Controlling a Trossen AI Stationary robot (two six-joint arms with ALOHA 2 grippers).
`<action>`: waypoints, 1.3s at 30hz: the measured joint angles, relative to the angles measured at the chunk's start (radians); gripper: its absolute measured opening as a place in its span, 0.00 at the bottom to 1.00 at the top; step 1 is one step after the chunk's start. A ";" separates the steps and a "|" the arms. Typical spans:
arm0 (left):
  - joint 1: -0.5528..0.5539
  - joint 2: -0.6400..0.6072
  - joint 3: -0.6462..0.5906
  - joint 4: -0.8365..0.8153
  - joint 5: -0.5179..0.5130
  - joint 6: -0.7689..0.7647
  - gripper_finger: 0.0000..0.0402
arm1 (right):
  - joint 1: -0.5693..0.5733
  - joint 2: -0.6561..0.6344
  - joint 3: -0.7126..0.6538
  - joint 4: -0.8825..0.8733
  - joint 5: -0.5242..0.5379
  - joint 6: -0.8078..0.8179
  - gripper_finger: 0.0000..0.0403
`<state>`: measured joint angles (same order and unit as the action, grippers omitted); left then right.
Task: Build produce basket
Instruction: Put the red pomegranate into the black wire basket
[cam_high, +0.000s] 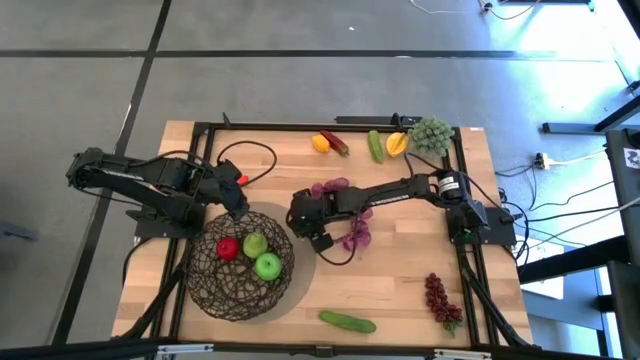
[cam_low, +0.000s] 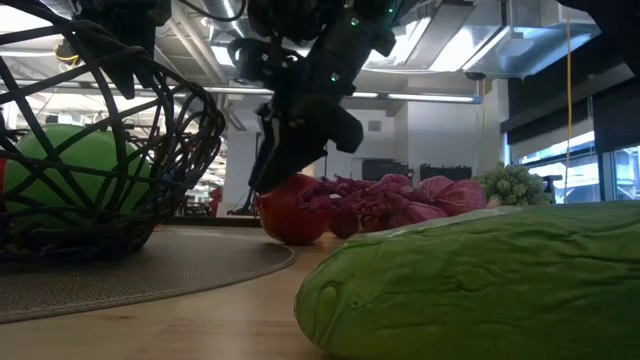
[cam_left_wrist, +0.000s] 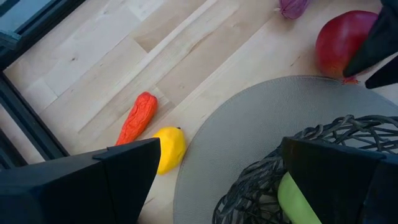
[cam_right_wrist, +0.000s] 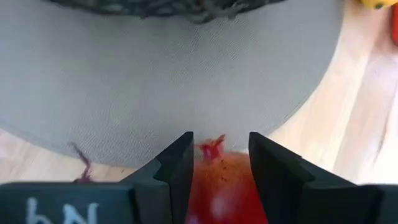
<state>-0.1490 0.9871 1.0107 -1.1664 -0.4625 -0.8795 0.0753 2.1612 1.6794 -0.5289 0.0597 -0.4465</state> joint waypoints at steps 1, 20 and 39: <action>0.000 0.000 0.000 0.000 0.000 0.000 0.81 | 0.000 0.000 0.000 -0.011 0.000 0.000 0.37; 0.000 0.000 0.000 0.000 0.000 0.001 0.81 | 0.001 0.000 0.000 -0.126 0.057 -0.163 0.37; 0.000 0.000 0.000 0.000 0.000 0.052 0.81 | 0.006 0.000 0.000 -0.232 0.081 -0.460 0.37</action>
<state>-0.1490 0.9867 1.0107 -1.1664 -0.4629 -0.8270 0.0811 2.1609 1.6791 -0.7611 0.1409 -0.9062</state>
